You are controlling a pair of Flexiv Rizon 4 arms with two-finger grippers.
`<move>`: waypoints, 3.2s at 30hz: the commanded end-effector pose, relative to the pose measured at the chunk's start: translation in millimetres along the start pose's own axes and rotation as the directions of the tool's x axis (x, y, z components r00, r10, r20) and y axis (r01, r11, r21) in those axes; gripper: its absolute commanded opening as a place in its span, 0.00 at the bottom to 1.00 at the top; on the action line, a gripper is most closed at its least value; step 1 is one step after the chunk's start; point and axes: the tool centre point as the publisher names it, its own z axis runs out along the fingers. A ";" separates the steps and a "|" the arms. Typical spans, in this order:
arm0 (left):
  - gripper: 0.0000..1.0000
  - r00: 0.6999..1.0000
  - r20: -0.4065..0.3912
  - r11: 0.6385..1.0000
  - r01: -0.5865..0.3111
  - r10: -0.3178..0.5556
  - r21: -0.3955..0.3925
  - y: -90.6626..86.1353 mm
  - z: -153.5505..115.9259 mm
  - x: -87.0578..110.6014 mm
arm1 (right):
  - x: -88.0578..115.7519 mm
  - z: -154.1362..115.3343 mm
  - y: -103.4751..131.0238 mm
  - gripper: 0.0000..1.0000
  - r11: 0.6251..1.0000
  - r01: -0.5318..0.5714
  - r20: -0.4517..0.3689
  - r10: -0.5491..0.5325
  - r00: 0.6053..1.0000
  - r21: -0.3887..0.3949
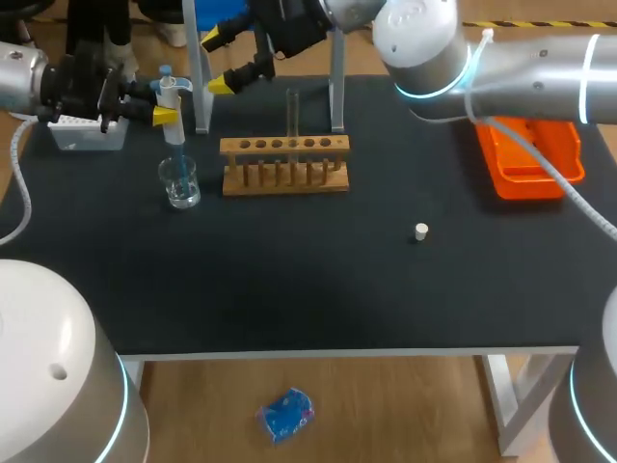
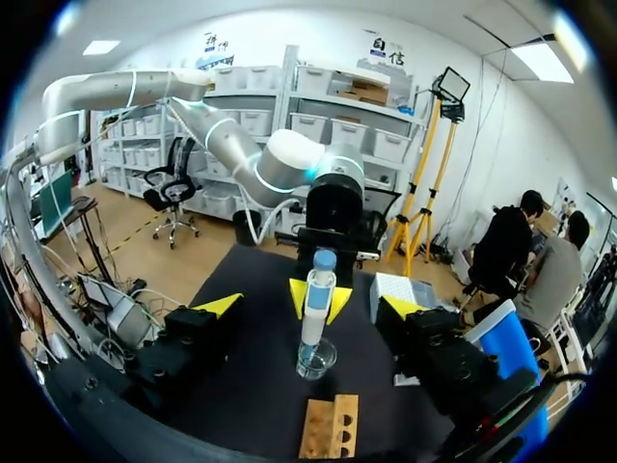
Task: Invert the test tube, pick up the pipette, mount the tip to pipette, aspirate from beaker and dispense into the tube, eject the tip, return the pipette, and cap with the stopper.
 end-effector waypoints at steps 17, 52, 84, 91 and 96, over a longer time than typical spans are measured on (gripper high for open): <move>0.00 1.000 0.002 1.000 0.000 0.000 -0.002 -0.9 -0.3 1.1 | -14.5 19.9 20.7 0.00 1.000 0.000 -0.089 0.003 0.996 0.031; 0.00 1.000 0.002 1.000 0.000 0.000 -0.002 -0.9 -0.3 1.1 | -12.3 47.2 38.5 0.00 0.999 0.021 -0.148 -0.017 0.989 0.025; 0.00 1.000 0.002 1.000 0.000 0.000 -0.002 -0.9 -0.3 1.1 | 1.4 63.2 13.7 0.00 0.998 -0.018 -0.190 0.028 0.981 0.056; 0.00 1.000 0.002 1.000 0.000 0.000 -0.002 -0.9 -0.3 1.1 | 5.4 66.7 5.5 0.00 0.998 -0.034 -0.195 0.045 0.980 0.060; 0.00 1.000 0.002 1.000 0.000 0.000 -0.002 -0.9 -0.3 1.1 | 7.1 68.0 2.4 0.00 0.997 -0.041 -0.198 0.053 0.979 0.063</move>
